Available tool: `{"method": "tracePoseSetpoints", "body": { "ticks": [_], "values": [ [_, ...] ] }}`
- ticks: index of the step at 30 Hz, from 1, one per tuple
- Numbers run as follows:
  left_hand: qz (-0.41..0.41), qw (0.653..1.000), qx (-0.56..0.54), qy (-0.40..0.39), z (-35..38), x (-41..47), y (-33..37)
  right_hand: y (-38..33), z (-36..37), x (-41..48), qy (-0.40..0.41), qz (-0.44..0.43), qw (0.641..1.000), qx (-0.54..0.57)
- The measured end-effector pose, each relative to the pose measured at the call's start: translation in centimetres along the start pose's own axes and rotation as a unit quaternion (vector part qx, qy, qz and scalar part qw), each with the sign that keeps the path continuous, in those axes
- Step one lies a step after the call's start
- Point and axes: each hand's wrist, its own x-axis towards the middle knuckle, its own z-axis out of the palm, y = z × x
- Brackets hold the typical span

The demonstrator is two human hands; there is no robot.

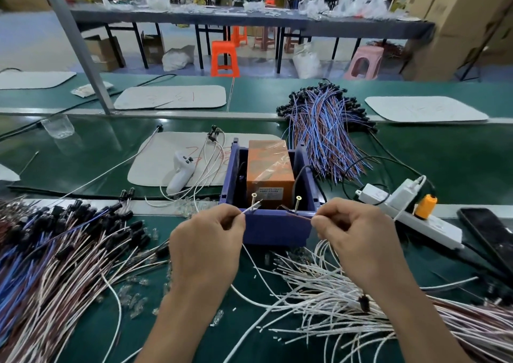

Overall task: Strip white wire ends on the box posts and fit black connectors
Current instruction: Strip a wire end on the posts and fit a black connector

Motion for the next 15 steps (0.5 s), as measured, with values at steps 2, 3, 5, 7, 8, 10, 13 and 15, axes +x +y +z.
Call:
{"method": "tracePoseSetpoints", "body": {
  "ticks": [2, 3, 5, 7, 8, 10, 13, 15],
  "values": [
    [-0.008, 1.0, 0.014, 0.003, 0.12, -0.07, -0.19, 0.28, 0.04, 0.1, 0.002, -0.004, 1.0, -0.006],
    [-0.015, 1.0, 0.016, 0.003, 0.17, -0.13, -0.27, 0.4, 0.08, 0.15, 0.006, -0.006, 1.0, -0.01],
    [-0.026, 1.0, 0.015, 0.003, 0.28, -0.24, -0.39, 0.53, 0.16, 0.27, 0.016, -0.01, 1.0, -0.021],
    [-0.034, 0.999, 0.02, 0.008, 0.38, -0.36, -0.46, 0.65, 0.28, 0.42, 0.025, -0.014, 0.999, -0.038],
    [-0.038, 0.999, 0.023, 0.011, 0.43, -0.42, -0.48, 0.7, 0.32, 0.48, 0.029, -0.016, 0.999, -0.044],
    [-0.038, 0.999, 0.025, 0.017, 0.44, -0.54, -0.53, 0.78, 0.35, 0.59, 0.035, -0.019, 0.998, -0.041],
    [-0.029, 0.999, 0.019, 0.029, 0.43, -0.81, -0.67, 0.83, 0.42, 0.68, 0.034, -0.022, 0.999, -0.03],
    [-0.034, 0.999, 0.018, 0.037, 0.5, -1.02, -0.64, 0.85, 0.54, 0.69, 0.031, -0.022, 0.999, -0.029]
  ]
}}
